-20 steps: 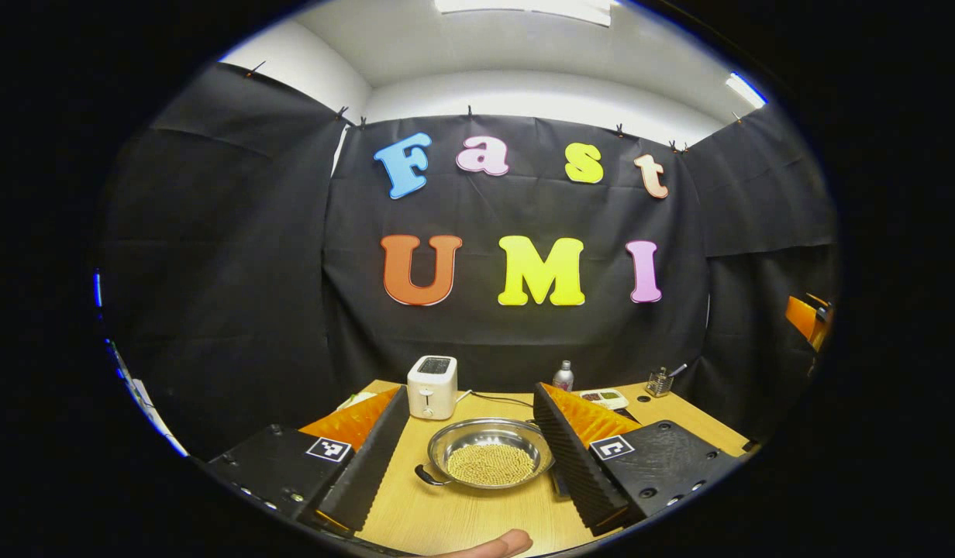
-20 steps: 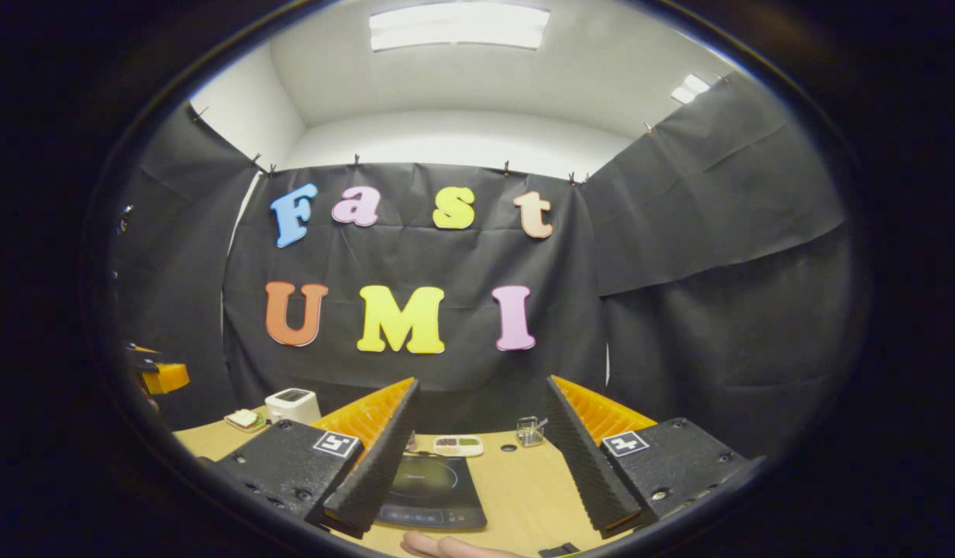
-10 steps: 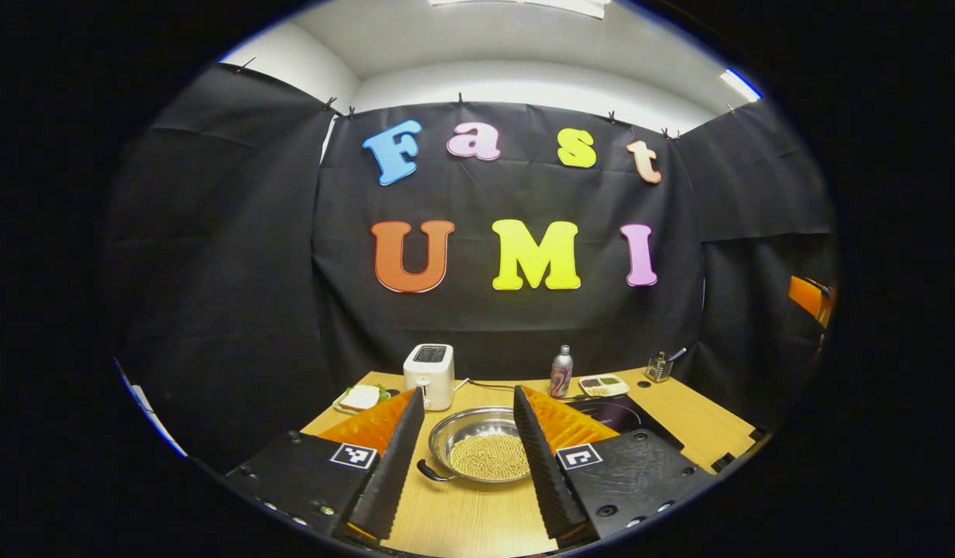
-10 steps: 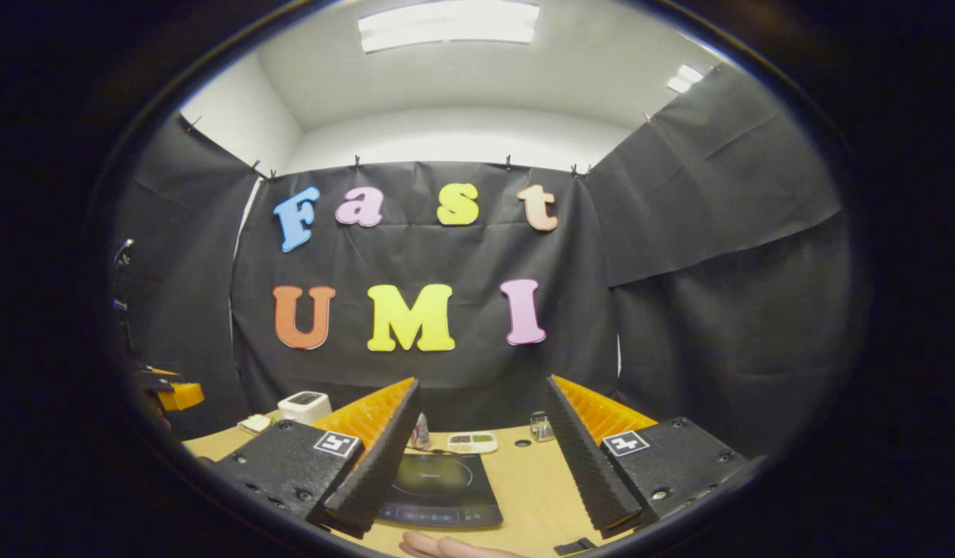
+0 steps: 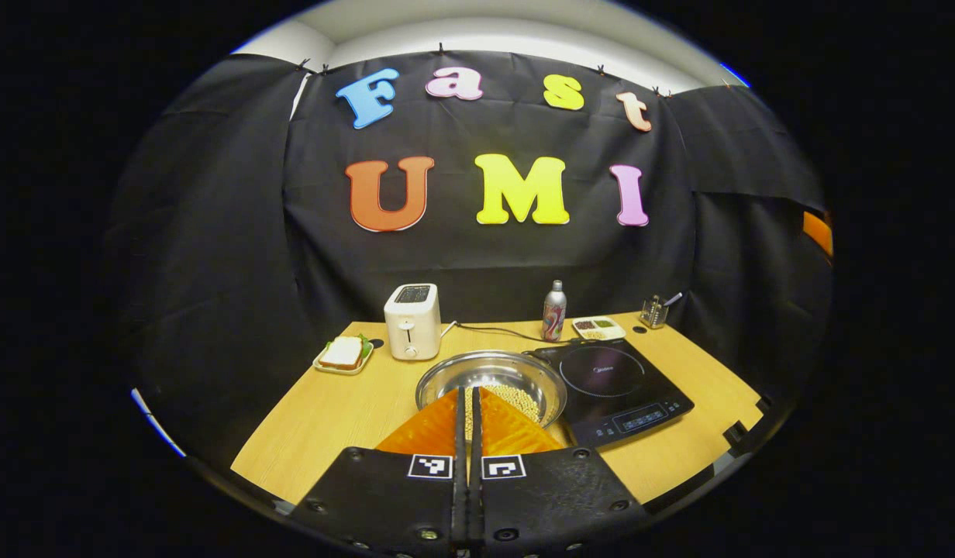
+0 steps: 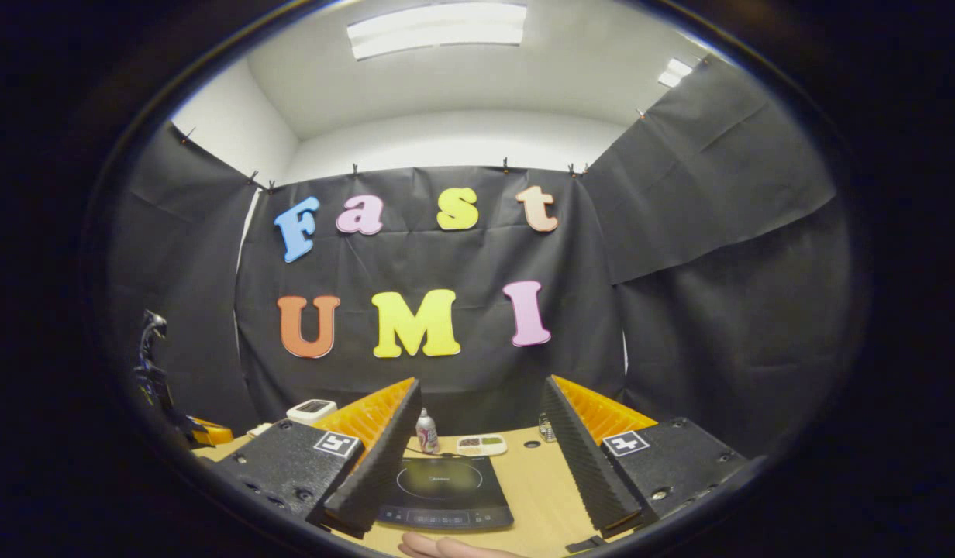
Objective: First push the handle of the pot to place it horizontally, then grasp the pot with both hands and set it on the induction cooktop.
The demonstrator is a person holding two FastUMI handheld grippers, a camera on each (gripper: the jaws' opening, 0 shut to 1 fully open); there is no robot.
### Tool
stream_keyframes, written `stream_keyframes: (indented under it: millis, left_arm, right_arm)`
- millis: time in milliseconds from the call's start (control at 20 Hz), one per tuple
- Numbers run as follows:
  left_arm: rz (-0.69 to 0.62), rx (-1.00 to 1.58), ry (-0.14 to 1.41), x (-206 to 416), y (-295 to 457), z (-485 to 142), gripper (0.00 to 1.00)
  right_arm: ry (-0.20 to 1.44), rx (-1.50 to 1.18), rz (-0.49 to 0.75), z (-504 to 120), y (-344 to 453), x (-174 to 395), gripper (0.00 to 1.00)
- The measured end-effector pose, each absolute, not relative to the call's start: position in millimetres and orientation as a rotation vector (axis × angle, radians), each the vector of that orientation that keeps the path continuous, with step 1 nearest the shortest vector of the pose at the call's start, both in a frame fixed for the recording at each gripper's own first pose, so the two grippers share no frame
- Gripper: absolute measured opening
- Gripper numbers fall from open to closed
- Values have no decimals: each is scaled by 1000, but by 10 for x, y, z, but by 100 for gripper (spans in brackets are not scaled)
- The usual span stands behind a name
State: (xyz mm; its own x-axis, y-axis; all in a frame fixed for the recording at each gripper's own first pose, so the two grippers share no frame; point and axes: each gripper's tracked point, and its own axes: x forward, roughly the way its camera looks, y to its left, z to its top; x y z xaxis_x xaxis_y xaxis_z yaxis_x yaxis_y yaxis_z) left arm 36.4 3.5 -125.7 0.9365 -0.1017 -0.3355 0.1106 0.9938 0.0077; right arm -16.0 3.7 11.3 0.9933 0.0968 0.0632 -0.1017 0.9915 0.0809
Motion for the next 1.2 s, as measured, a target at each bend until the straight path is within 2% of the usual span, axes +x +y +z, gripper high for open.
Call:
stream_keyframes:
  millis: [50,100,250,400,600,650,700,750,800,850,900,950,1000,1100,1150,1200]
  left_arm:
    - [-111,31,374,392,33,-1384,0]
    - [-109,28,406,408,43,-1510,0]
    - [-115,0,519,430,32,-1944,0]
    - [-134,-71,648,404,-14,-2409,0]
    - [-109,-83,753,451,75,-2869,0]
    - [-109,-92,772,469,76,-2935,0]
    - [-107,-95,786,486,89,-2989,10]
    - [-103,-96,796,515,109,-3036,0]
    - [-96,-95,802,547,127,-3061,0]
    - [-92,-96,808,573,139,-3090,10]
    - [-92,-97,817,615,151,-3128,0]
    - [-92,-98,823,649,156,-3147,0]
    - [-83,-98,826,686,178,-3158,10]
    - [-71,-96,821,752,214,-3167,0]
    - [-65,-99,824,775,231,-3182,0]
    - [-54,-106,822,804,257,-3176,10]
  right_arm:
    - [-57,85,100,101,21,-168,99]
    - [-53,88,101,80,14,-164,96]
    - [-39,87,105,3,11,-160,99]
    - [-26,75,94,-68,-16,-123,96]
    - [-8,87,115,-172,26,-86,96]
    - [-2,88,117,-204,25,-73,96]
    - [5,88,119,-234,33,-63,96]
    - [13,89,122,-273,34,-54,99]
    - [15,90,126,-290,44,-42,96]
    - [12,90,131,-299,49,-34,96]
    - [16,86,128,-313,39,-11,96]
    - [19,88,132,-347,32,-4,96]
    - [21,93,136,-350,32,-1,96]
    - [16,97,135,-359,4,28,96]
    - [13,98,135,-365,-4,37,96]
    - [12,96,132,-374,-17,47,96]
